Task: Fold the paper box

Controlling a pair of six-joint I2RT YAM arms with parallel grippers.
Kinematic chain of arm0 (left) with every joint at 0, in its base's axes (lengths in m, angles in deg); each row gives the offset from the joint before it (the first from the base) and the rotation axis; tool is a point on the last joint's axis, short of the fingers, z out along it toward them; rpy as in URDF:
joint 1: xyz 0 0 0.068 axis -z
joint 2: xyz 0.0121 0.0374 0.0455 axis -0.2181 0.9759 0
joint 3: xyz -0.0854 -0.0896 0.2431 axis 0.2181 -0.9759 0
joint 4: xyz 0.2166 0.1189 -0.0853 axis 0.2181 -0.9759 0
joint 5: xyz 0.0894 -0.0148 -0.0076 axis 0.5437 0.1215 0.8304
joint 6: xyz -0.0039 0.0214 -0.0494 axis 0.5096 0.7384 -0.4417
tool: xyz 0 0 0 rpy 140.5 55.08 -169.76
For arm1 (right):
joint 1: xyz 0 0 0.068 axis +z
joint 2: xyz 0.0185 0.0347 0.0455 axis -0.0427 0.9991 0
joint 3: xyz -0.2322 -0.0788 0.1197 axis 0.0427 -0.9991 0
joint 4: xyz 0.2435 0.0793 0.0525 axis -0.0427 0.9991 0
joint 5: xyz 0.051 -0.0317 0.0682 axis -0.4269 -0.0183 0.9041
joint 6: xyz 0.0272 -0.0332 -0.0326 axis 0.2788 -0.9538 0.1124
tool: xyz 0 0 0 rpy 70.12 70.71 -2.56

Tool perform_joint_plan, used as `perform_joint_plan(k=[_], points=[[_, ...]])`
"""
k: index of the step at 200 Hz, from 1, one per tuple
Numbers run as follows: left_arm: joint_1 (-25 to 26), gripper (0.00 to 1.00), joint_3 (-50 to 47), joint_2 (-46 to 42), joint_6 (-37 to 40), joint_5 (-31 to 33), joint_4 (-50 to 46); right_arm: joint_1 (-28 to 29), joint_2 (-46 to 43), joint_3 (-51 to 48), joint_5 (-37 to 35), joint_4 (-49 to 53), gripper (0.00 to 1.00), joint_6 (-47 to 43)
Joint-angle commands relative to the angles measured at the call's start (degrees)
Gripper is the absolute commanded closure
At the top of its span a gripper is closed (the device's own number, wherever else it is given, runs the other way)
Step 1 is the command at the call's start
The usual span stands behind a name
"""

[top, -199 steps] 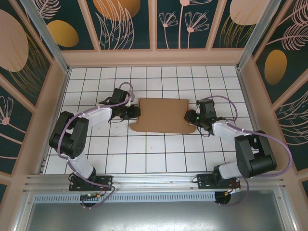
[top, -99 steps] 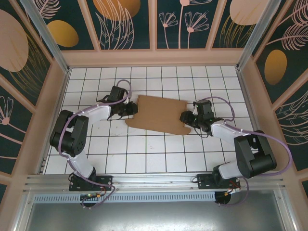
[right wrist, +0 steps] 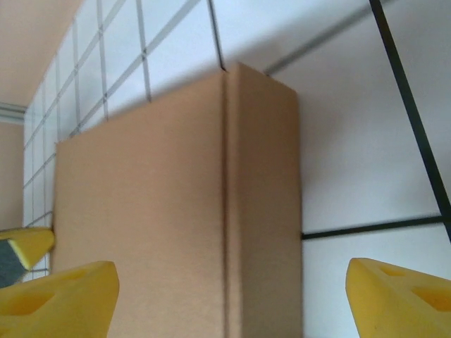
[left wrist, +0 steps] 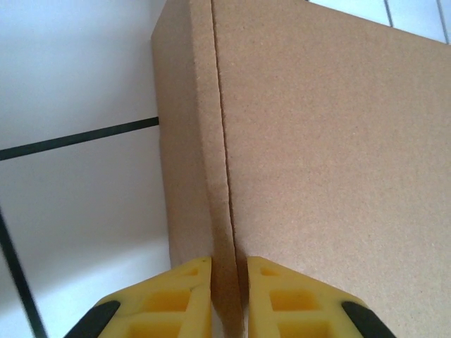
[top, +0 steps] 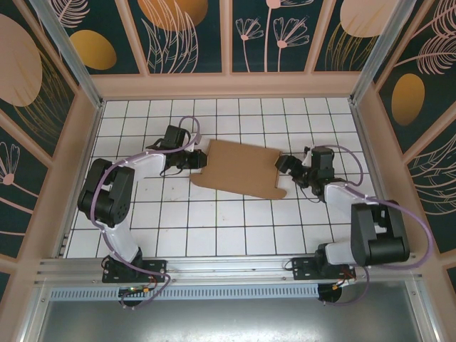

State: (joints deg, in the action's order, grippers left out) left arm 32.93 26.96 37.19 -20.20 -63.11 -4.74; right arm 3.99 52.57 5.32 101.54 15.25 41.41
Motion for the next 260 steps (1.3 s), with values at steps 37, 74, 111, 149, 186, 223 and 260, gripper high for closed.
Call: perform_joint_plan(k=[37, 74, 111, 149, 186, 223, 260], points=[[-0.7, 0.84, -3.2, 3.6, 3.1, -1.8, -6.1, 2.5, -4.5, 2.5, -9.3, 5.6, 0.17, -4.9], [-0.7, 0.84, -0.4, 3.1, 4.3, 3.4, -8.7, 17.5, -14.4, 8.2, -31.1, 9.6, 0.27, -24.8], [-0.5, 0.85, -0.3, 2.5, 2.9, 5.2, -7.9, 28.8, -8.8, 13.8, -22.7, 11.8, 0.30, -61.5], [-0.5, 0.85, 0.3, 3.5, 2.4, 4.1, -8.4, 30.2, -1.8, 15.0, -18.6, 16.6, 0.14, -83.5], [-0.5, 0.86, 0.1, 2.7, 2.7, 4.0, -8.5, 30.3, 4.1, 18.5, -16.0, 20.2, 0.10, -84.0], [-0.5, 0.87, 0.6, 2.8, 2.5, 3.5, -8.6, 31.5, 8.8, 19.9, -15.5, 20.1, 0.08, -82.9], [-0.6, 0.89, 0.7, 2.9, 2.4, 2.5, -8.7, 32.7, 13.4, 19.1, -22.6, 17.4, 0.17, -83.8]])
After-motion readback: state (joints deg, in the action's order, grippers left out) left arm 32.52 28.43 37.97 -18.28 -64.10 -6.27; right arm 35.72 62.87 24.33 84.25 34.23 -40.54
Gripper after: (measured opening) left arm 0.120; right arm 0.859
